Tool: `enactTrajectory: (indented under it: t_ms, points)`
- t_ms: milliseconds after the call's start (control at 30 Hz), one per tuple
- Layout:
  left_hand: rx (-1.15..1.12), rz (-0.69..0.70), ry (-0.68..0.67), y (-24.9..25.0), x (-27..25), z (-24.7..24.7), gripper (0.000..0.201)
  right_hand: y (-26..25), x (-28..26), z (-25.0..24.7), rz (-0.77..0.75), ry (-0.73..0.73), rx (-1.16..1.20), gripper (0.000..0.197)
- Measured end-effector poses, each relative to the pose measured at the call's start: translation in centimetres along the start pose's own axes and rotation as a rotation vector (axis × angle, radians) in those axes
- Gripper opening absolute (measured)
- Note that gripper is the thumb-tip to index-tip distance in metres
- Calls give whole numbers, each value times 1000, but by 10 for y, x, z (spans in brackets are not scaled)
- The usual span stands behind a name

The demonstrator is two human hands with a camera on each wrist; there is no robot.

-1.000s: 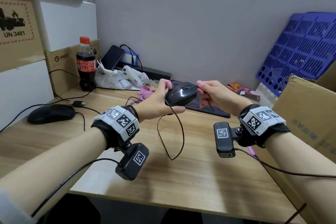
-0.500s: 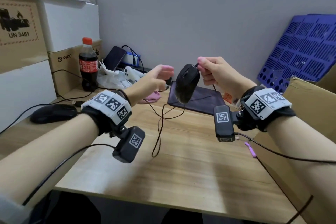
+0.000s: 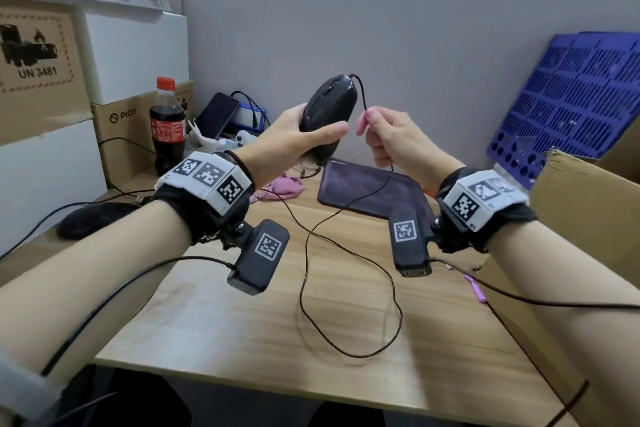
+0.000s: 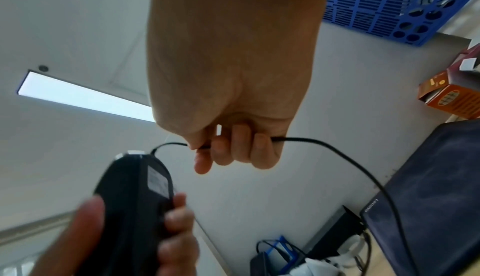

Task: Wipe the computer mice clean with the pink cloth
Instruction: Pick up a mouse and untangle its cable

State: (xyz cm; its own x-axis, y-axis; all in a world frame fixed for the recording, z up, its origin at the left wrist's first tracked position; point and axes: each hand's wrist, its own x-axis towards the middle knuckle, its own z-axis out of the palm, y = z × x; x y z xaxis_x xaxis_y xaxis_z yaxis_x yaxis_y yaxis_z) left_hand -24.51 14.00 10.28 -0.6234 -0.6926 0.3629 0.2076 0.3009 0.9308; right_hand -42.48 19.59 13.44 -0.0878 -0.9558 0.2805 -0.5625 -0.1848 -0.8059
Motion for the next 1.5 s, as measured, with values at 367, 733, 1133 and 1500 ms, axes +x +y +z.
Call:
enactTrajectory:
  t_ms: [367,733,1133,1500]
  points:
    - [236,-61,-101,-19,1,-1,55,19,-18,33,101,-347,-460,29]
    - [167,-109,-91,-31,-2,-1,52,22,-26,21,69,-533,-643,19]
    - [403,-164,-345,-32,-28,-34,57,3,-2,-6,-200,-120,-404,16]
    - [273,-55,191,-30,-12,-37,52,34,-21,52,-57,-337,-526,35]
